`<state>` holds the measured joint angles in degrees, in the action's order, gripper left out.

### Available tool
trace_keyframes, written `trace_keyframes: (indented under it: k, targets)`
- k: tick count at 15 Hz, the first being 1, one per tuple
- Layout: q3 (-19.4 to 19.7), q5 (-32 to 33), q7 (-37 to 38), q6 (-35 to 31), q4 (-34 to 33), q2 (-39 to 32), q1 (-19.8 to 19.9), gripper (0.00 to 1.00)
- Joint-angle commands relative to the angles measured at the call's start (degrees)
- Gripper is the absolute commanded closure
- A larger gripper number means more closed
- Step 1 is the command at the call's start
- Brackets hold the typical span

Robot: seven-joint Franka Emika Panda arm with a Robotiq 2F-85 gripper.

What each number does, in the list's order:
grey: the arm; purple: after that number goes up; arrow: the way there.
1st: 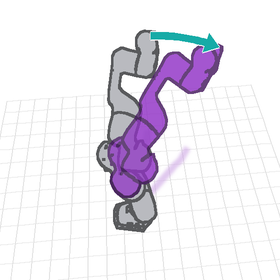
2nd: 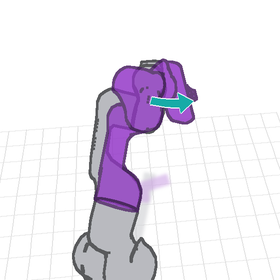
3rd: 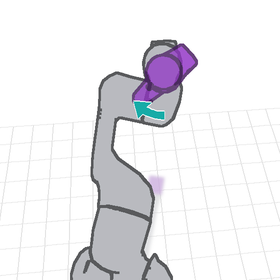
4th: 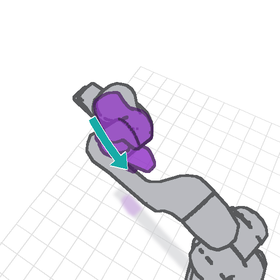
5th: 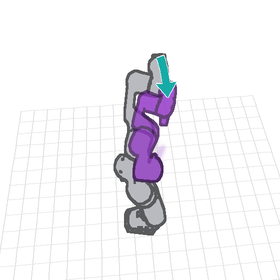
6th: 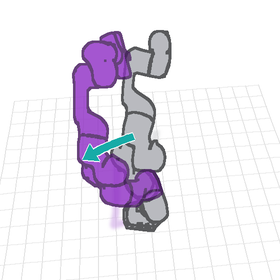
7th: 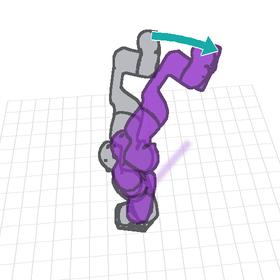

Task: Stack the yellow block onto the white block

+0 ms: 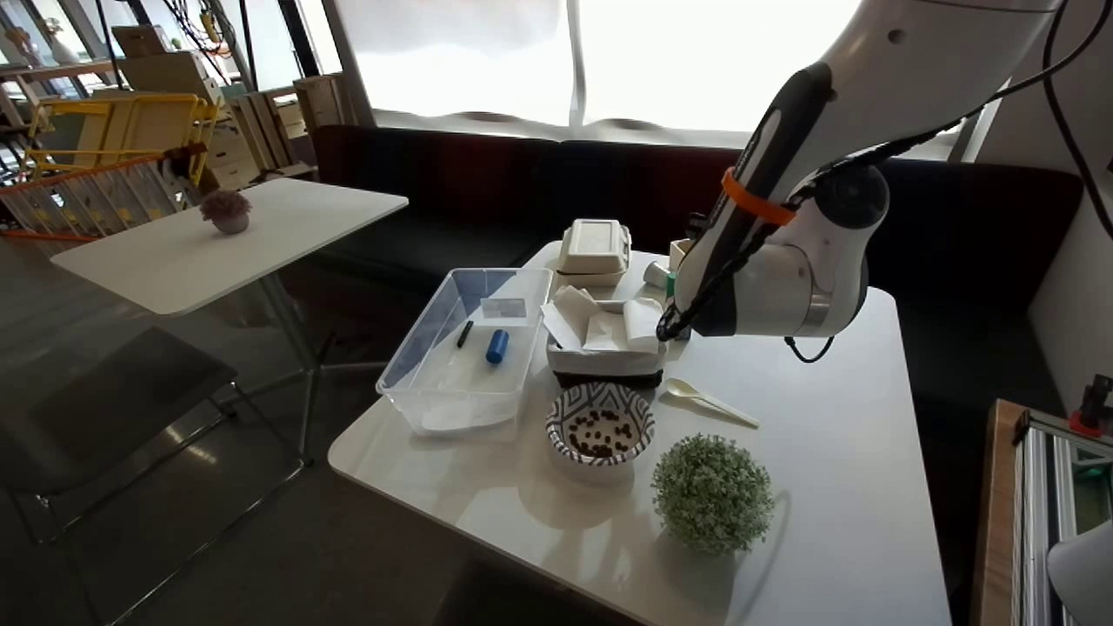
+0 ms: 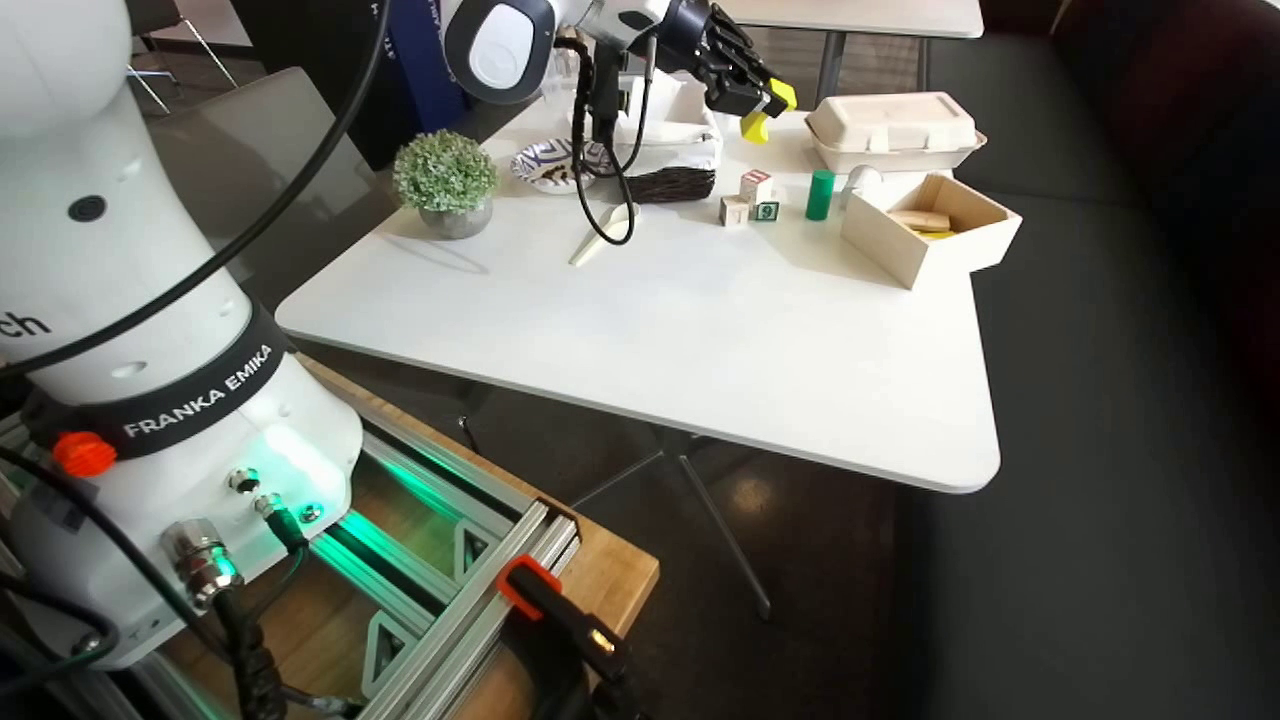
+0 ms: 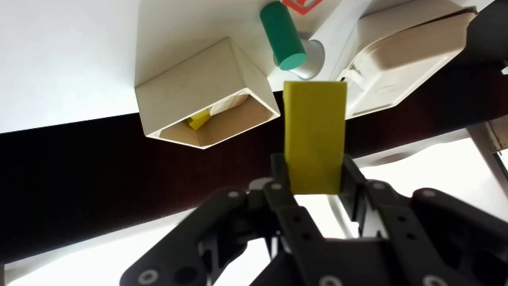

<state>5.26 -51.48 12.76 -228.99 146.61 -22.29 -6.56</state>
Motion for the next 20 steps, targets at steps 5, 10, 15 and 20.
trace_keyframes:
  k: [5, 10, 15, 20]
  targets:
    - [-1.4, 0.4, 0.1, -3.2, -1.2, -2.2, 1.3, 0.91]
    - [-1.6, 0.8, 0.6, -8.4, -4.1, -6.5, 1.5, 0.91]
    - [-1.7, 2.2, 0.2, -11.9, -7.7, -12.7, 1.7, 0.91]
    - [-1.6, 3.0, -2.0, -13.9, -11.4, -18.2, 1.4, 0.91]
